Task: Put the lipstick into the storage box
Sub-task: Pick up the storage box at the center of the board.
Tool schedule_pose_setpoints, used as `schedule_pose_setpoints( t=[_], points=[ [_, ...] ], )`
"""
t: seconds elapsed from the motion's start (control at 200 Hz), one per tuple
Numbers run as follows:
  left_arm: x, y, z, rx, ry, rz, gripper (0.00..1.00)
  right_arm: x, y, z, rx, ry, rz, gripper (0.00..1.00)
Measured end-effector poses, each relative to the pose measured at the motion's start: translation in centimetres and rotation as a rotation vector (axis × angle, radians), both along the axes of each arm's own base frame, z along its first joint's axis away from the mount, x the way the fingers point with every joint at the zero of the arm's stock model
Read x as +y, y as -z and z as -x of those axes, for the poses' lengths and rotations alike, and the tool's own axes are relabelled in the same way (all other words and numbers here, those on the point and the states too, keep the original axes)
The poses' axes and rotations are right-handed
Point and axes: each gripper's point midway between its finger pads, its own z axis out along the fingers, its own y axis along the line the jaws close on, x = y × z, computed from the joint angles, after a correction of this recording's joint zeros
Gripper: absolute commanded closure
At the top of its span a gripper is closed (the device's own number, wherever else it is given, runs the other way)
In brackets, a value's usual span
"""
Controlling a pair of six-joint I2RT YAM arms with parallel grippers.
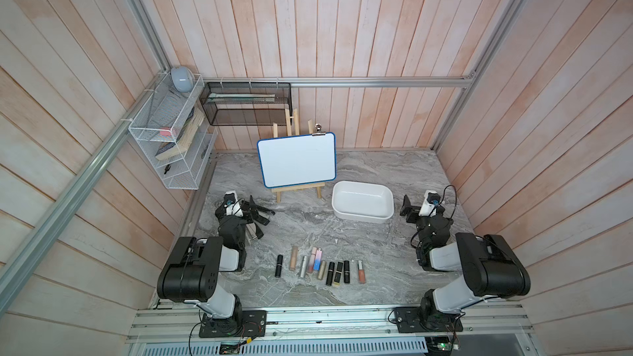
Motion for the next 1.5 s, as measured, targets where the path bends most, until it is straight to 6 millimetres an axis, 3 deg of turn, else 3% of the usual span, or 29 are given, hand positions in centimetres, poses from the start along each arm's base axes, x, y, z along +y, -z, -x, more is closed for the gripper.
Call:
schedule_pose_setpoints(
  t=[0.705, 0.935, 1.005, 1.235, 1.335, 1.5],
  points=[
    [0.3, 0.0, 0.0, -0.002, 0.006, 0.016, 0.0, 0.0, 0.0, 0.0, 0.0, 0.0, 0.0, 0.02],
    [0.8, -0.5, 0.6, -0.023, -0.024, 0.025, 0.0, -0.6, 0.7, 1.5, 0.007, 0.049, -0.005, 0.02],
    [0.9, -0.7, 1.2, -0.037, -0.031, 0.025, 0.0, -1.0, 0.0, 1.9, -0.011, 0.075, -0.007, 0.02],
    [0.9, -0.5, 2.6, -0.05, -0.036, 0.024, 0.0, -2.6, -5.7, 2.6, -0.12, 0.179, -0.086, 0.02],
    [0.8, -2.3, 2.4, -0.065, -0.033, 0.024, 0.0, -2.8, -8.2, 1.5, -0.123, 0.176, -0.156, 0.02],
    [0.8, -10.2, 1.4, -0.206, -0.03, 0.121, 0.0, -1.1, -10.8, -0.7, -0.067, 0.081, -0.252, 0.02]
  ],
)
